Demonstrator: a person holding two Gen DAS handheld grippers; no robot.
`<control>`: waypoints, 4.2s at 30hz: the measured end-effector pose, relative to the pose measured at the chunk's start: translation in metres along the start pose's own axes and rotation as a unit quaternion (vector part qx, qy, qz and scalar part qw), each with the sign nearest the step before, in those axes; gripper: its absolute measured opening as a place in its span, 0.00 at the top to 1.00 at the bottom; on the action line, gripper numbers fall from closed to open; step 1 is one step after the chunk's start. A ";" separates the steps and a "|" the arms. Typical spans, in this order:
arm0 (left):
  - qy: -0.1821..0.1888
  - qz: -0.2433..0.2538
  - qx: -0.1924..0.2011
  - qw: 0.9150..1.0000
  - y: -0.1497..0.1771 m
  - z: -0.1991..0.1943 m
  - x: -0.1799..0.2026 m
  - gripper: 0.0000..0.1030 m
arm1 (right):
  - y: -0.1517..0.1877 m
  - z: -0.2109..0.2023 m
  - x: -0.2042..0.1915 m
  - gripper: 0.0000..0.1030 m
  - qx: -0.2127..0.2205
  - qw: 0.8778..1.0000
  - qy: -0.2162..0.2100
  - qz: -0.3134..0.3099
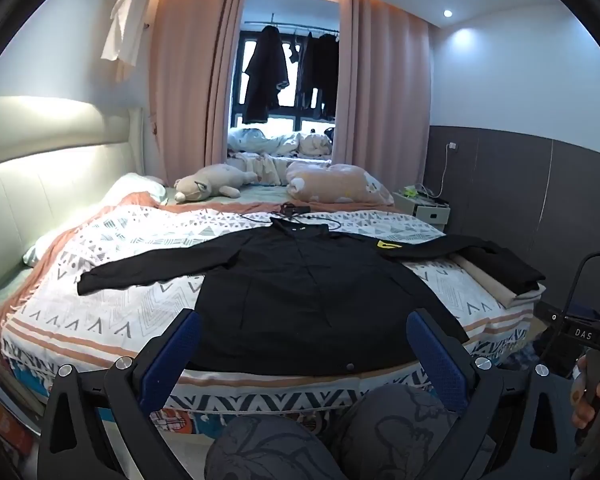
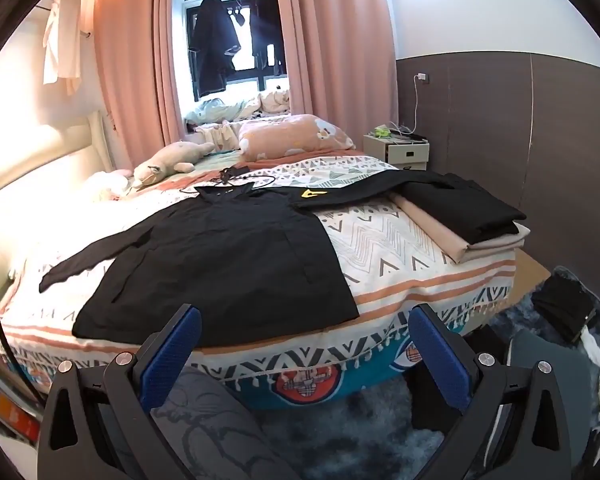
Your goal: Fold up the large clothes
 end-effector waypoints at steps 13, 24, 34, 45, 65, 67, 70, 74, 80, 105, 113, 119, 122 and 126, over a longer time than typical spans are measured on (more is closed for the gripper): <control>0.002 -0.014 0.011 1.000 0.000 -0.008 -0.007 0.01 | -0.002 -0.006 0.003 0.00 0.003 1.000 -0.001 0.003; 0.013 -0.002 0.011 1.000 0.001 -0.006 0.000 0.01 | -0.002 -0.007 0.004 0.00 0.009 1.000 0.006 0.001; 0.015 0.001 0.013 1.000 0.002 -0.005 0.002 0.01 | -0.002 -0.008 0.005 0.00 0.012 1.000 0.013 -0.003; 0.011 -0.006 0.013 1.000 0.003 -0.004 -0.003 0.01 | -0.001 -0.011 0.006 0.00 0.015 1.000 0.014 -0.004; 0.005 -0.003 0.015 1.000 0.005 -0.006 -0.004 0.02 | 0.000 -0.011 0.005 0.00 0.015 1.000 0.018 -0.008; 0.005 -0.002 0.014 1.000 0.005 -0.005 -0.004 0.02 | 0.000 -0.008 0.003 0.00 0.011 1.000 0.018 -0.010; 0.007 -0.006 0.012 1.000 0.005 -0.003 -0.007 0.02 | -0.001 0.000 -0.003 0.00 0.005 1.000 0.018 -0.011; 0.006 -0.009 0.009 1.000 0.005 0.001 -0.012 0.02 | -0.003 0.010 -0.010 0.00 0.001 1.000 0.013 -0.012; -0.001 -0.014 0.000 1.000 0.006 0.014 -0.022 0.02 | -0.008 0.039 -0.031 0.00 -0.009 1.000 0.005 -0.012; -0.078 -0.084 -0.092 0.989 0.031 0.141 -0.169 0.02 | -0.018 0.213 -0.219 0.00 -0.082 0.990 -0.094 -0.064; -0.110 -0.108 -0.130 0.979 0.041 0.186 -0.224 0.02 | -0.023 0.270 -0.267 0.00 -0.112 0.986 -0.117 -0.046; -0.134 -0.137 -0.154 0.969 0.056 0.216 -0.269 0.02 | -0.025 0.315 -0.304 0.00 -0.131 0.983 -0.123 -0.037; -0.148 -0.155 -0.173 0.961 0.069 0.232 -0.297 0.02 | -0.026 0.341 -0.323 0.00 -0.142 0.982 -0.122 -0.030; -0.158 -0.187 -0.200 0.949 0.089 0.250 -0.329 0.10 | -0.023 0.370 -0.349 0.02 -0.159 0.979 -0.126 -0.024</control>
Point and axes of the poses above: each gripper's, at about its wrist camera, not at the fingertips, and z roughly the way its jaws point, x to its right, y to its underside, the point moved 10 cm from there along z, roughly the way its jaws point, and after that the axes turned 14 degrees about z, right-handed, at the moved point
